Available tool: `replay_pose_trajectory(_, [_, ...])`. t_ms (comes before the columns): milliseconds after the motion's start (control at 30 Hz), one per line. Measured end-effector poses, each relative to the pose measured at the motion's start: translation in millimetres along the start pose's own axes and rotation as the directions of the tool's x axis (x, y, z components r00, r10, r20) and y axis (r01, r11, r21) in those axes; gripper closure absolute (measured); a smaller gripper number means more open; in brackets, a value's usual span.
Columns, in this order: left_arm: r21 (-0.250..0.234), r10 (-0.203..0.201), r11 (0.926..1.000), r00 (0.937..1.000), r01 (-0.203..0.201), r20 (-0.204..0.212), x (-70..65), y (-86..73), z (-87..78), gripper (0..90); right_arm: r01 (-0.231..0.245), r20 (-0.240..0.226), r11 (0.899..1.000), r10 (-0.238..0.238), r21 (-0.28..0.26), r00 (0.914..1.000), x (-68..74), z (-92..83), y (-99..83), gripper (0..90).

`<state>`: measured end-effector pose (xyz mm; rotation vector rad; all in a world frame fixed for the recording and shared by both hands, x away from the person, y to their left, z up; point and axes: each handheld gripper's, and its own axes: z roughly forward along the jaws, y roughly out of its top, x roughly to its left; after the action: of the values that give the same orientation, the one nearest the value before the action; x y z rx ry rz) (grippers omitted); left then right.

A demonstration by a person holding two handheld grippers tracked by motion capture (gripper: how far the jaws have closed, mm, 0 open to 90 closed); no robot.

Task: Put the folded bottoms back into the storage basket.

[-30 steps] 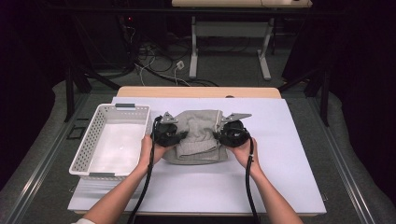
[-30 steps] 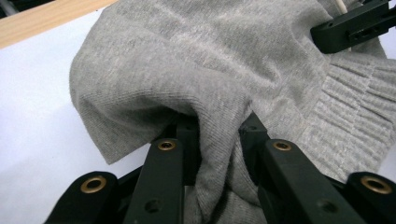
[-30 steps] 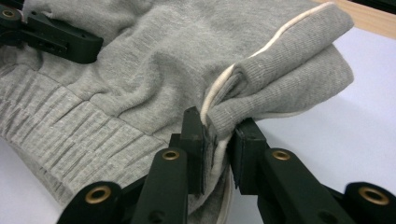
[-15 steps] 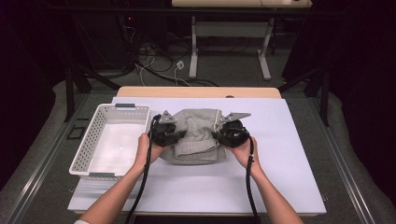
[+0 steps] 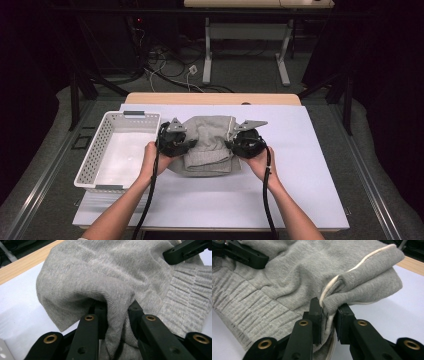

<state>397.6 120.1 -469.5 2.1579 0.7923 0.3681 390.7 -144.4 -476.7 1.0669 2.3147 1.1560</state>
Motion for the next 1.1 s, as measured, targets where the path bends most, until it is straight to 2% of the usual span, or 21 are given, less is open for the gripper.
replay_pose_trajectory(1100, [-0.02,0.011,0.9997,0.9999,-0.011,-0.011,2.3,-4.8,-18.3,76.6,0.021,-0.026,0.999,-0.022,-0.025,0.9994,13.3,0.6,3.8,77.4])
